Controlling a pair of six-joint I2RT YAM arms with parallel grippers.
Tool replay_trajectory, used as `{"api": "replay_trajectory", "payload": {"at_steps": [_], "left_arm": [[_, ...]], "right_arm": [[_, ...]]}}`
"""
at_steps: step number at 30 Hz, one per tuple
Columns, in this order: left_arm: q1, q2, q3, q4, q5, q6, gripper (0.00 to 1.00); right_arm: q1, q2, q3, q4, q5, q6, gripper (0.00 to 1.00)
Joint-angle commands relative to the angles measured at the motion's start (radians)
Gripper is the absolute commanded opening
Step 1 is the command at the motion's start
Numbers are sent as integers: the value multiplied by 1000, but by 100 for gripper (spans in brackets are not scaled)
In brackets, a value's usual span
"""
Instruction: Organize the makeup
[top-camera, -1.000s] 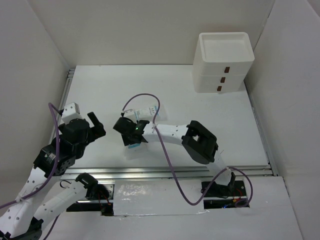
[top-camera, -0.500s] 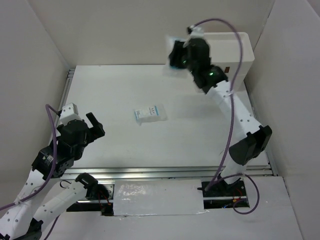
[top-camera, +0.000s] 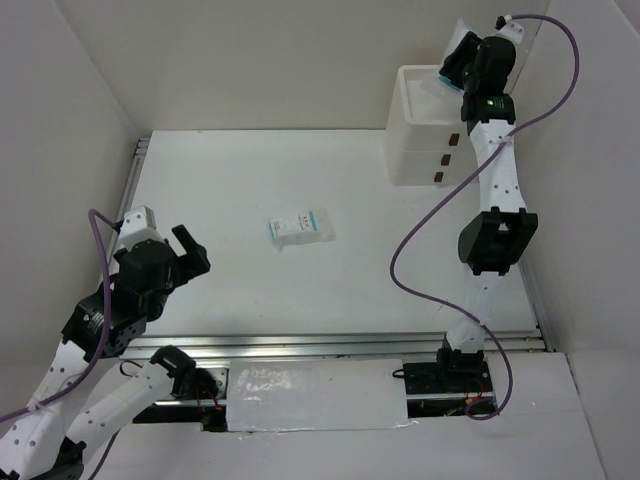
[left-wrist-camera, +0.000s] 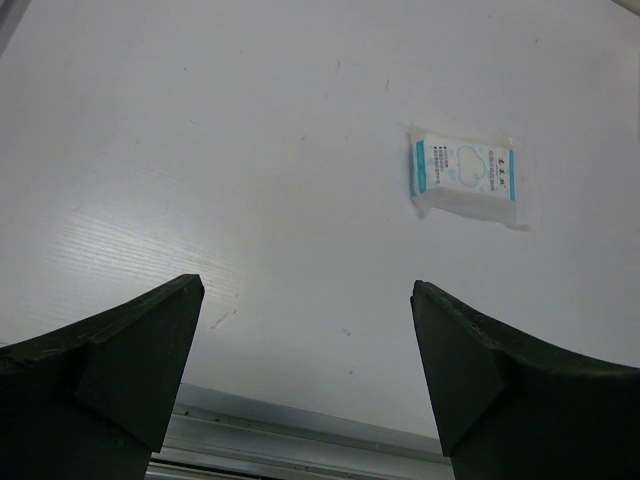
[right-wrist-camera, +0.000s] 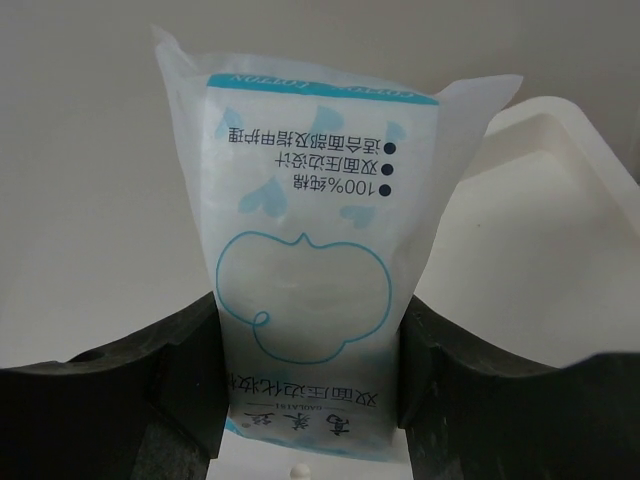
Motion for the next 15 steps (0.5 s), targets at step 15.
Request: {"api": "replay_trajectory", "payload": {"at_steps": [15], "left_arm": [[2, -14, -16, 53, 35, 42, 100]], "right_arm": [[-23, 120, -7, 179, 258, 692, 62]]}}
